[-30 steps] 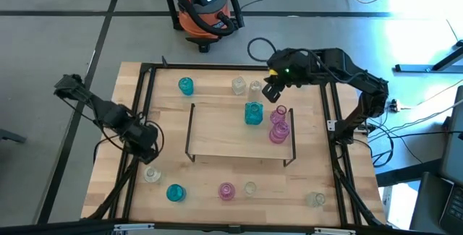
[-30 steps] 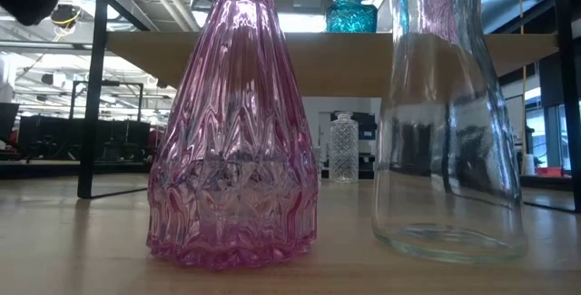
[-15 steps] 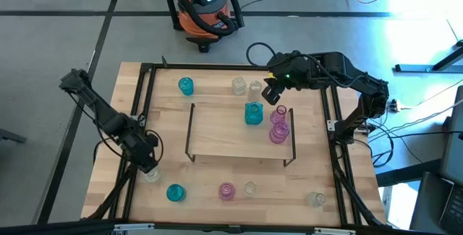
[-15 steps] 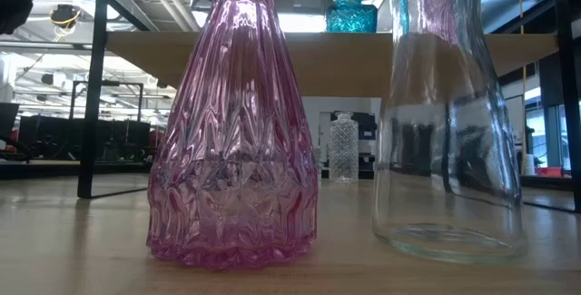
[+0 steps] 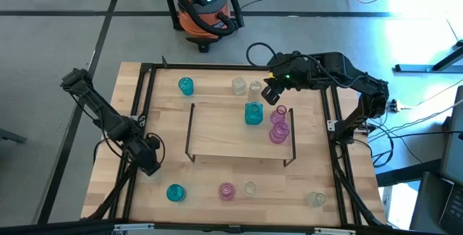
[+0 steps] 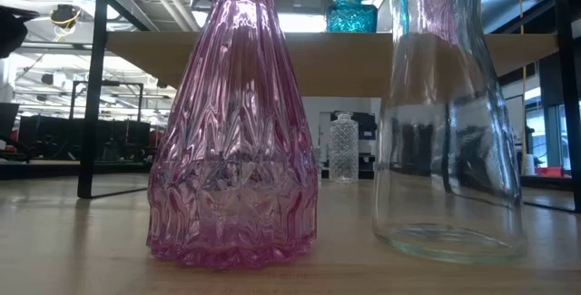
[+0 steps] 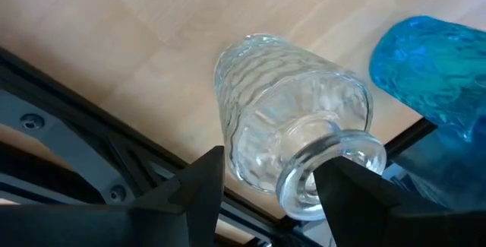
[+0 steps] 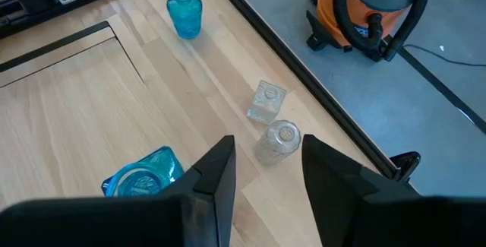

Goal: Sort vases onto shelf
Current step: Put the bottom left transparent vase on the shelf

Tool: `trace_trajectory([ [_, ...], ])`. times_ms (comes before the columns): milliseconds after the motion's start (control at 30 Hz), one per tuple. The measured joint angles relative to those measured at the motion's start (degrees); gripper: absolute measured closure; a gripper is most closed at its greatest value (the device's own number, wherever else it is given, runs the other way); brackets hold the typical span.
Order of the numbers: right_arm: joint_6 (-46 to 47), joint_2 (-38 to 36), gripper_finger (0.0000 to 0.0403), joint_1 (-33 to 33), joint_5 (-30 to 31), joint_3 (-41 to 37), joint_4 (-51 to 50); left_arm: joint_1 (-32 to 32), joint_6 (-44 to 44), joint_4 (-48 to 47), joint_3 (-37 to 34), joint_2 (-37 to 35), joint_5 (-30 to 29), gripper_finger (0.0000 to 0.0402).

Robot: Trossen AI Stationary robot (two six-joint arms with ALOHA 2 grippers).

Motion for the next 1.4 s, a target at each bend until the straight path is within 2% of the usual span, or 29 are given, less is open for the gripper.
trace_trajectory([
  [167,0.0,0.0,0.0274,0.0,0.6,0.0,0.0,0.0,0.0,0.1,0.0,0.7,0.0,0.0233],
  [500,-3.2,0.0,0.0274,0.0,7.9,0.0,2.5,0.0,0.1,0.5,0.1,0.6,-2.1,0.0355],
  [633,-6.0,0.0,0.0274,-0.7,10.0,0.0,4.8,0.0,0.1,3.8,0.0,0.6,-2.4,0.0358],
  [867,-8.8,0.1,0.0274,-4.7,8.2,0.0,6.6,0.0,0.1,4.3,0.0,0.1,-2.4,0.0358],
  [967,-8.9,0.1,0.0274,-6.7,5.6,0.0,8.7,0.1,0.0,3.6,1.5,-0.3,-2.4,0.0358],
  [1167,-9.1,0.2,0.0274,-9.1,-0.3,0.0,12.0,1.5,0.3,-4.3,9.6,-0.5,-6.5,0.0358],
  [1400,-11.4,0.9,0.0274,-9.1,0.2,0.0,15.4,6.4,4.6,-17.5,24.4,-0.6,-13.4,0.0358],
])
